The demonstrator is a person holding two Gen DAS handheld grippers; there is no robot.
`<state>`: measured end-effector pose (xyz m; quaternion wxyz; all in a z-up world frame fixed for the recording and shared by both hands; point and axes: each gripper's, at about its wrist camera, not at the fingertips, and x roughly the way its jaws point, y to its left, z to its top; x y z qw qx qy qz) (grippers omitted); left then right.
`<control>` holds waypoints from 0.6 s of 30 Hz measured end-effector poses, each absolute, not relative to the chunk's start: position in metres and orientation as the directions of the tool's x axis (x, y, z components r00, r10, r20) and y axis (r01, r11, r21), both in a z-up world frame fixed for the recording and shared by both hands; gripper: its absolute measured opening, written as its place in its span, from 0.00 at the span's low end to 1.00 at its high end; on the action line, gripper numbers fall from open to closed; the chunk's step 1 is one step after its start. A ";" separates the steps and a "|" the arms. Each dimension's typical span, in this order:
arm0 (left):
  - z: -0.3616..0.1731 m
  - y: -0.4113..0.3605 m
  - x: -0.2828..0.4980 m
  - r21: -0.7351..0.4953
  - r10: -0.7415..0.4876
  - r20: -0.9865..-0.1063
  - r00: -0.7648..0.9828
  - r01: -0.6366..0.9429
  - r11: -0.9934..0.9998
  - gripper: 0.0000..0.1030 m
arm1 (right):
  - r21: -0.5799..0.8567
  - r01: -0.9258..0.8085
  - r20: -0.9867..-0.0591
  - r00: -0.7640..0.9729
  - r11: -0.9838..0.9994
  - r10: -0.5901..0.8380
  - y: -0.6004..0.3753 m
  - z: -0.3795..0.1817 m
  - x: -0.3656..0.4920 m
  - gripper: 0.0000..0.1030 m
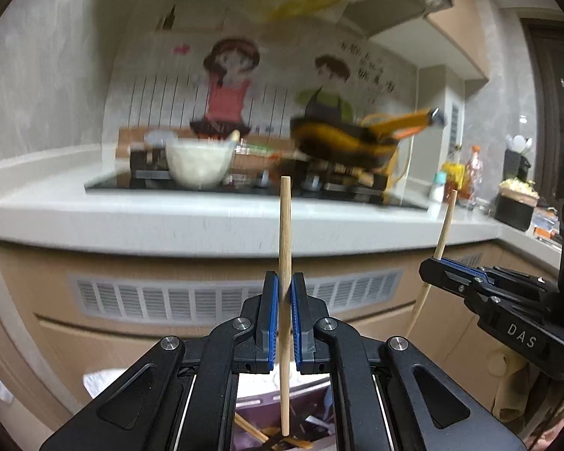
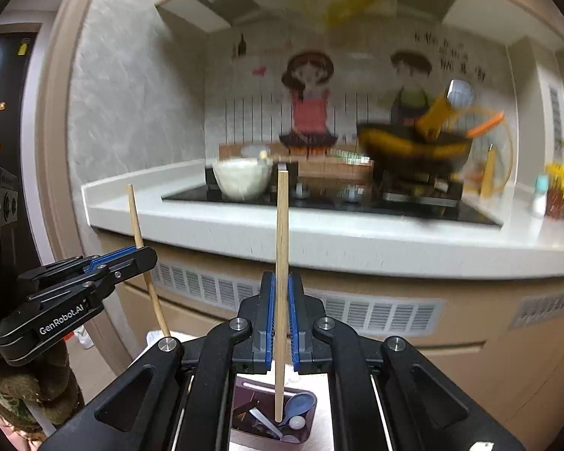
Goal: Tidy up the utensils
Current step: 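Lift both chopsticks upright, lower them into the caddy and open both grippers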
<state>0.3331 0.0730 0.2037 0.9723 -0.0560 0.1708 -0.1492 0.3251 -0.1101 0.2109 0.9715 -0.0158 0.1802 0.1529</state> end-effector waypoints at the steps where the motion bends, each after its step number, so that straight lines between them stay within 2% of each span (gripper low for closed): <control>1: 0.194 0.073 0.342 -0.168 -0.311 -0.333 0.890 0.268 0.949 0.06 | 0.030 -0.299 -0.371 0.883 0.954 0.289 -0.109 0.202 0.332 0.07; 11: 0.088 0.069 0.393 -0.230 -0.321 -0.494 0.808 0.234 0.944 0.07 | 0.119 -0.276 -0.568 0.769 0.954 0.293 -0.104 0.100 0.387 0.07; 18: 0.043 0.067 0.390 -0.271 -0.328 -0.556 0.764 0.207 0.940 0.08 | 0.171 -0.264 -0.636 0.707 0.949 0.311 -0.106 0.049 0.388 0.08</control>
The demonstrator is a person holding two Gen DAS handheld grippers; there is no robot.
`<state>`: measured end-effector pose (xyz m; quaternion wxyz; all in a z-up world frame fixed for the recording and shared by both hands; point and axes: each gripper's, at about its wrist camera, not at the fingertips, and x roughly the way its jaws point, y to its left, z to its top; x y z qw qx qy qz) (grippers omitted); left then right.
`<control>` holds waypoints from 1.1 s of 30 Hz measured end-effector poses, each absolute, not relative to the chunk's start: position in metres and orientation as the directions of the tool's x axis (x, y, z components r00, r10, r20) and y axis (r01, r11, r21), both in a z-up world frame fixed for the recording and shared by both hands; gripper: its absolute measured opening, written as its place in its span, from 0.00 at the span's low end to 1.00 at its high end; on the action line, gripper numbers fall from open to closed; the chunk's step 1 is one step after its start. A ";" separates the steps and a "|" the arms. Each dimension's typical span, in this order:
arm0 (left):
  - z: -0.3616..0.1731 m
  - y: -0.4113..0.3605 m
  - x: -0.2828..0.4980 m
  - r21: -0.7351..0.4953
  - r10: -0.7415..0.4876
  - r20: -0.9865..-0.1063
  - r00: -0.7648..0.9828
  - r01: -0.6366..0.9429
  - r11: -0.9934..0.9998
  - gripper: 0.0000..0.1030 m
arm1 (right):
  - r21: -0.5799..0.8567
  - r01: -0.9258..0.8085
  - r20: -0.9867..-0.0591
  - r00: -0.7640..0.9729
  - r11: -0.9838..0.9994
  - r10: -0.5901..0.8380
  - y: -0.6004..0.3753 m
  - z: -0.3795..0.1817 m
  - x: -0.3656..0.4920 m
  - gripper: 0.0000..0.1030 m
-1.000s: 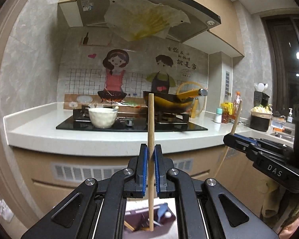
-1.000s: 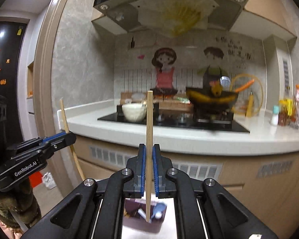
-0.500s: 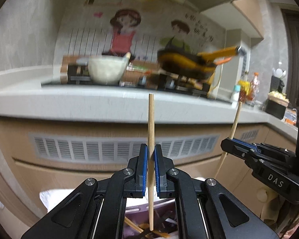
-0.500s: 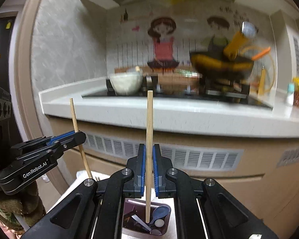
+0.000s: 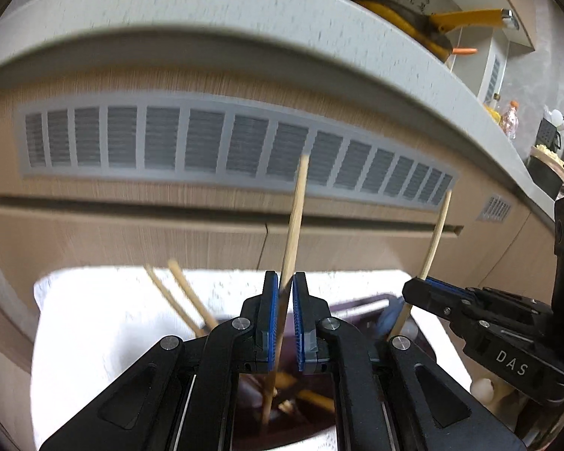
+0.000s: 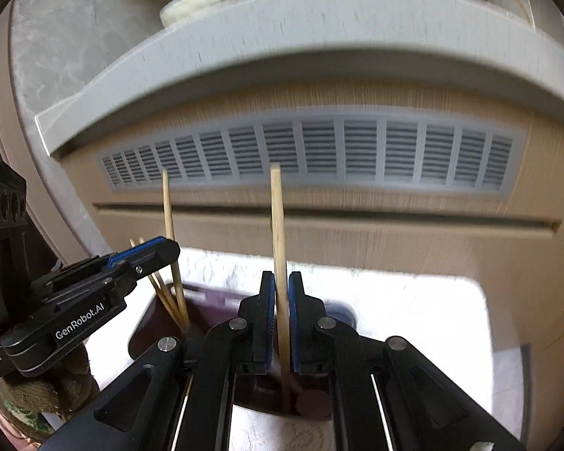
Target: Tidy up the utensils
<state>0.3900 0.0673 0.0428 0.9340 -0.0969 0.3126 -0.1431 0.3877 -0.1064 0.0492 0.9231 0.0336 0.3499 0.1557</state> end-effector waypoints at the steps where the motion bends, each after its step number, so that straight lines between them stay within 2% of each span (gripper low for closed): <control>1: 0.040 0.066 0.387 -0.270 -0.323 -0.562 0.761 0.201 0.942 0.09 | 0.174 -0.263 -0.637 0.705 0.949 0.312 -0.107 0.046 0.385 0.08; 2: 0.038 0.066 0.384 -0.273 -0.322 -0.569 0.757 0.195 0.942 0.10 | 0.178 -0.262 -0.639 0.702 0.948 0.314 -0.108 0.043 0.382 0.08; 4: 0.040 0.067 0.375 -0.288 -0.320 -0.571 0.756 0.180 0.940 0.21 | 0.176 -0.262 -0.646 0.697 0.949 0.312 -0.108 0.041 0.377 0.08; 5: 0.043 0.069 0.368 -0.296 -0.319 -0.564 0.761 0.174 0.939 0.32 | 0.171 -0.262 -0.650 0.694 0.950 0.309 -0.108 0.040 0.375 0.09; 6: 0.046 0.072 0.362 -0.301 -0.316 -0.557 0.768 0.168 0.939 0.42 | 0.165 -0.261 -0.651 0.696 0.951 0.304 -0.109 0.041 0.370 0.14; 7: 0.050 0.074 0.354 -0.303 -0.311 -0.548 0.776 0.162 0.939 0.46 | 0.160 -0.258 -0.649 0.700 0.953 0.299 -0.110 0.042 0.367 0.25; 8: 0.054 0.076 0.345 -0.303 -0.302 -0.537 0.787 0.154 0.940 0.54 | 0.154 -0.250 -0.638 0.714 0.956 0.290 -0.112 0.046 0.357 0.31; 9: 0.060 0.078 0.334 -0.299 -0.287 -0.525 0.801 0.142 0.944 0.61 | 0.156 -0.246 -0.623 0.727 0.957 0.288 -0.115 0.051 0.349 0.43; 10: 0.066 0.079 0.323 -0.296 -0.274 -0.515 0.812 0.132 0.946 0.62 | 0.164 -0.244 -0.608 0.737 0.956 0.293 -0.118 0.057 0.342 0.53; 13: 0.079 0.079 0.283 -0.282 -0.236 -0.482 0.844 0.106 0.954 0.72 | 0.207 -0.242 -0.541 0.779 0.948 0.317 -0.131 0.073 0.304 0.65; 15: 0.085 0.076 0.257 -0.263 -0.208 -0.455 0.866 0.092 0.960 0.86 | 0.202 -0.239 -0.506 0.805 0.950 0.310 -0.135 0.079 0.277 0.72; 18: 0.084 0.068 0.216 -0.209 -0.160 -0.430 0.888 0.075 0.975 1.00 | 0.162 -0.230 -0.479 0.832 0.960 0.280 -0.136 0.081 0.240 0.83; 22: 0.074 0.062 0.170 -0.146 -0.116 -0.443 0.889 0.057 0.988 1.00 | 0.103 -0.206 -0.472 0.851 0.973 0.230 -0.136 0.071 0.192 0.92; 33: 0.046 0.036 0.095 -0.008 -0.075 -0.389 0.918 0.079 0.997 1.00 | 0.090 -0.126 -0.463 0.873 0.988 0.153 -0.147 0.044 0.126 0.97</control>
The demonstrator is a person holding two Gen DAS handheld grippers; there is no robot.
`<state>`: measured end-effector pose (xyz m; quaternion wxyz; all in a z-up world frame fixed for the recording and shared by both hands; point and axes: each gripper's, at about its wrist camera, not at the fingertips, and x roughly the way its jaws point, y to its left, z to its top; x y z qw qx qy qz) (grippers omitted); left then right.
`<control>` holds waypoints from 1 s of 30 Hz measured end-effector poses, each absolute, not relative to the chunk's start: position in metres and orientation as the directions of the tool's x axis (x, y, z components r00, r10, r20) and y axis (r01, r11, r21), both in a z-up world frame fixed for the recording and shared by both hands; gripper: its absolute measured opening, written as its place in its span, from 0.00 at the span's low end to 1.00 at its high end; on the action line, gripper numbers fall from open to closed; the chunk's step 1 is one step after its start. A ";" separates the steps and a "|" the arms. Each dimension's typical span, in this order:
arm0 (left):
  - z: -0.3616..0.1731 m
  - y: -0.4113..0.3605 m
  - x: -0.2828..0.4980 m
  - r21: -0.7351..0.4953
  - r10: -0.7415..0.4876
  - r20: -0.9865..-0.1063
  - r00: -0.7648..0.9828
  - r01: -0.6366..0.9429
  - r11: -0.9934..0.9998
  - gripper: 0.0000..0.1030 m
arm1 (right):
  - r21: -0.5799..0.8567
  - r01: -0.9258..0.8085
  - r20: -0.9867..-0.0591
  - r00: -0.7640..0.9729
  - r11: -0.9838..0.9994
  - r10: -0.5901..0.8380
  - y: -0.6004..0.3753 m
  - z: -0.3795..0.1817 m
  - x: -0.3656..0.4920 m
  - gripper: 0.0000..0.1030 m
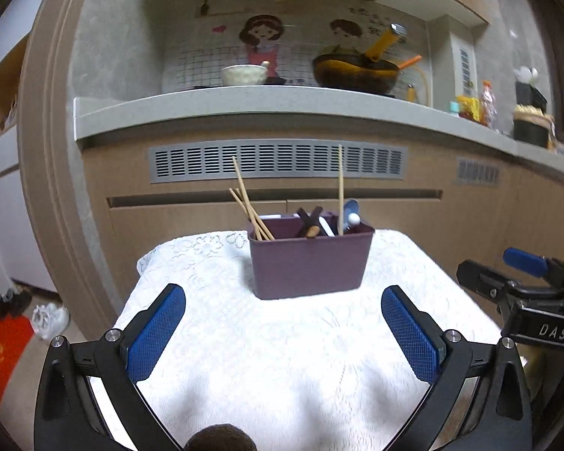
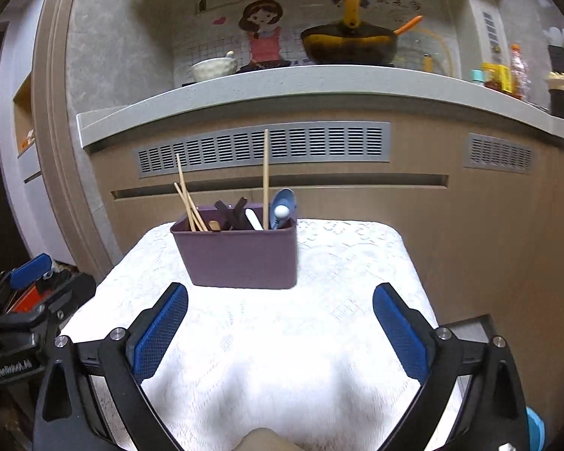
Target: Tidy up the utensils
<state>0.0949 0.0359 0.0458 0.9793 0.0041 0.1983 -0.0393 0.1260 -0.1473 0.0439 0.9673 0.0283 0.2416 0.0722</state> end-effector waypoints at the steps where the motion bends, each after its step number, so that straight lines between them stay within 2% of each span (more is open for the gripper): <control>1: 0.046 0.035 0.094 -0.003 -0.075 -0.390 0.918 0.080 0.997 1.00 | 0.086 -0.125 -0.468 0.871 0.988 0.151 -0.149 0.042 0.124 0.97; 11: 0.041 0.040 0.095 -0.058 -0.078 -0.425 0.902 0.059 0.997 1.00 | 0.043 -0.129 -0.479 0.867 0.991 0.134 -0.146 0.035 0.118 0.97; 22: 0.037 0.043 0.100 -0.041 -0.010 -0.459 0.889 -0.010 0.999 1.00 | 0.051 -0.124 -0.502 0.855 0.991 0.133 -0.147 0.029 0.121 0.97; 30: 0.036 0.040 0.100 -0.044 -0.032 -0.466 0.884 0.013 0.999 1.00 | 0.053 -0.123 -0.503 0.854 0.991 0.133 -0.147 0.029 0.119 0.97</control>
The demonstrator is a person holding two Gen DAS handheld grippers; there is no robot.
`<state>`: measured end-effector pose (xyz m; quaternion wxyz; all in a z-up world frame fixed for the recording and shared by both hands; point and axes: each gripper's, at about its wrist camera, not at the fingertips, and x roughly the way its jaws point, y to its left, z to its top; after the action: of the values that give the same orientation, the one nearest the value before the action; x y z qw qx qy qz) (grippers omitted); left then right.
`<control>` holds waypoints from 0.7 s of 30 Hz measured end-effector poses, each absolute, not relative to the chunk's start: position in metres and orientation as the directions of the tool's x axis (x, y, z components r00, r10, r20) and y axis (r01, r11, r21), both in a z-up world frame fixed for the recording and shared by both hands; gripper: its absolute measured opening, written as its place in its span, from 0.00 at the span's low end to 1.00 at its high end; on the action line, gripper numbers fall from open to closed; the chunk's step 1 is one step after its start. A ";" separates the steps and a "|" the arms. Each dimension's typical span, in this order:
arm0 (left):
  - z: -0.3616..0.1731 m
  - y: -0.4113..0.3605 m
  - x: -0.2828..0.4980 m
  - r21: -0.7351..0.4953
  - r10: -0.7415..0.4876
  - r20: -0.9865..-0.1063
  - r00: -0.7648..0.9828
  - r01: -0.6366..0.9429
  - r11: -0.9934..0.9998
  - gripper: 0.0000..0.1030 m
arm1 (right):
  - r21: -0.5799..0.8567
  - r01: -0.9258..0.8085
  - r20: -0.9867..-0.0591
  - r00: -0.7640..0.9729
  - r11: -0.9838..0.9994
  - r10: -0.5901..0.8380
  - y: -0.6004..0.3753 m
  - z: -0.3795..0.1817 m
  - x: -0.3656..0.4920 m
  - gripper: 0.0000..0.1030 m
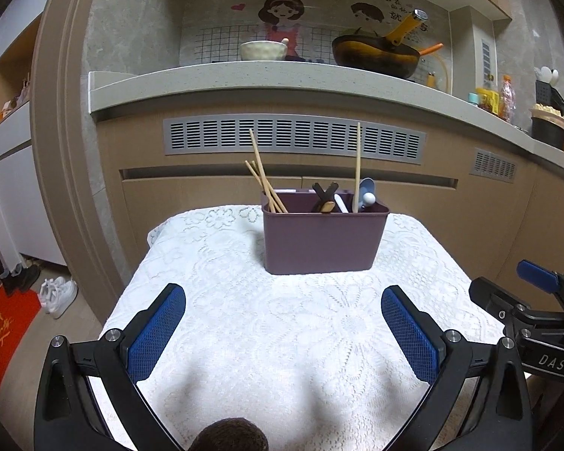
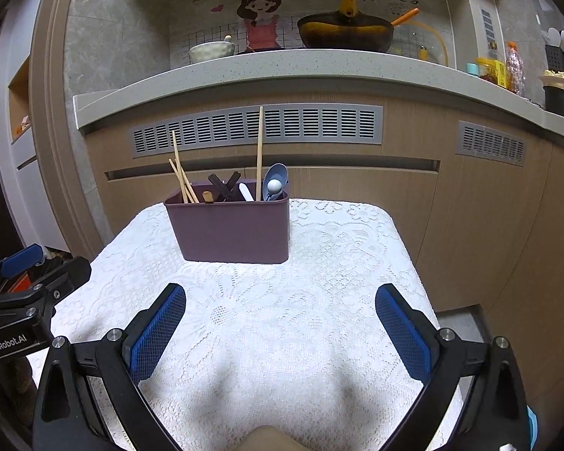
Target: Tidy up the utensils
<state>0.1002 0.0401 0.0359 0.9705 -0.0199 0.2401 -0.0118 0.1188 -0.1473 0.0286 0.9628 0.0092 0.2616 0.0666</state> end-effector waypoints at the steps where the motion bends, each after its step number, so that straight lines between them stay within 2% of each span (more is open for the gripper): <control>1: 0.036 0.040 0.100 -0.044 -0.034 -0.466 0.884 0.015 0.999 1.00 | 0.052 -0.125 -0.502 0.854 0.991 0.134 -0.147 0.029 0.119 0.97; 21: 0.041 0.037 0.095 -0.062 -0.078 -0.456 0.887 0.056 0.997 1.00 | 0.055 -0.129 -0.484 0.864 0.990 0.140 -0.147 0.035 0.112 0.97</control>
<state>0.0946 0.0374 0.0408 0.9709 -0.0235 0.2357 -0.0343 0.1122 -0.1471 0.0352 0.9654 0.0105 0.2512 0.0696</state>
